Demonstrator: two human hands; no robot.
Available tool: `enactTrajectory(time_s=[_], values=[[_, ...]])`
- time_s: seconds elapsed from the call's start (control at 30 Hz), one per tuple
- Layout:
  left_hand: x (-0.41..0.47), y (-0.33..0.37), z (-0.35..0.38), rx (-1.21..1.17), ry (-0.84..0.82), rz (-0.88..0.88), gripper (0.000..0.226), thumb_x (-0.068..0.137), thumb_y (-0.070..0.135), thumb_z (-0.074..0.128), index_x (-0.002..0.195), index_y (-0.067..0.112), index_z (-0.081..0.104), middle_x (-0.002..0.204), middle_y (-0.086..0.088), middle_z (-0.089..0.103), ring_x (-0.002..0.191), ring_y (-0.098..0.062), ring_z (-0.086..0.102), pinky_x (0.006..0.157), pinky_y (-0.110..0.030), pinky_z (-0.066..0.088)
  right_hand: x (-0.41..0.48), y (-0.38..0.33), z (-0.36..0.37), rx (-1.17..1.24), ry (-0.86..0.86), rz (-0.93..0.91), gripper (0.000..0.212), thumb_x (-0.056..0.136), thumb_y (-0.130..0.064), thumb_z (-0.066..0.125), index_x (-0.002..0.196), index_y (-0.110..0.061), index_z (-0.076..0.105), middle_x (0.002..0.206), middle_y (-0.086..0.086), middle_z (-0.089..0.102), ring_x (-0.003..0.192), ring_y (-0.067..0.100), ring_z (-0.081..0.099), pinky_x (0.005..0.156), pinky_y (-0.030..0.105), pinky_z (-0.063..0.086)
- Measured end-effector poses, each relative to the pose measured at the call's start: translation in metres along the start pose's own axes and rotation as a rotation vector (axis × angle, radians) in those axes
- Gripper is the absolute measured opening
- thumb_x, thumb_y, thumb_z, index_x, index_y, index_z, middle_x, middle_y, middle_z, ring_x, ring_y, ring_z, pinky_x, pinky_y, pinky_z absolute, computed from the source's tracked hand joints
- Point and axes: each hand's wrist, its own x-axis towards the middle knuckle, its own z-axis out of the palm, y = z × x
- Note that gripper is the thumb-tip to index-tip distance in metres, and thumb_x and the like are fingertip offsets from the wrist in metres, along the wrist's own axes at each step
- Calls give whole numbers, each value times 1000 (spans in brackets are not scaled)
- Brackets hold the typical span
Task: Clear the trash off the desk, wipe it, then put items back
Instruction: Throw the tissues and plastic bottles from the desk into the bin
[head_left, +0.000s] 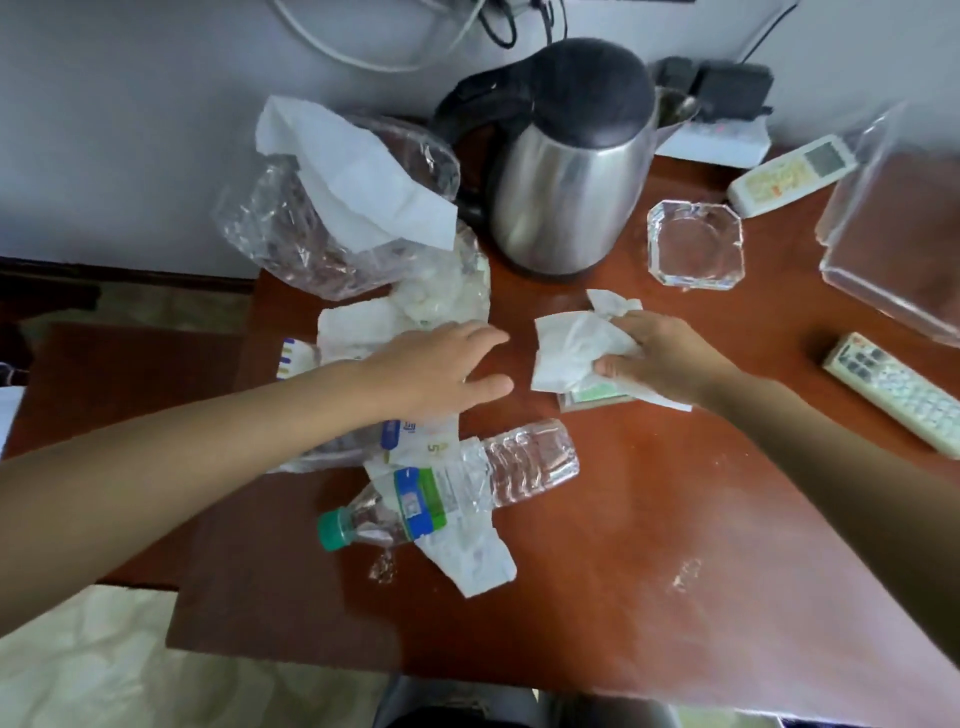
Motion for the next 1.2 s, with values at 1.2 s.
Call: enactTrajectory(time_s=[1.2], values=[[17,-76,-77,-169,335,-35,67,52,63,77,110,40,54,110,8,59,103,-15,52,82,-35,42,8,13,-3,-227,-74,152,97,61,-68,68,143,-38,26,149,-1,28,133,31,30,106,45,28]])
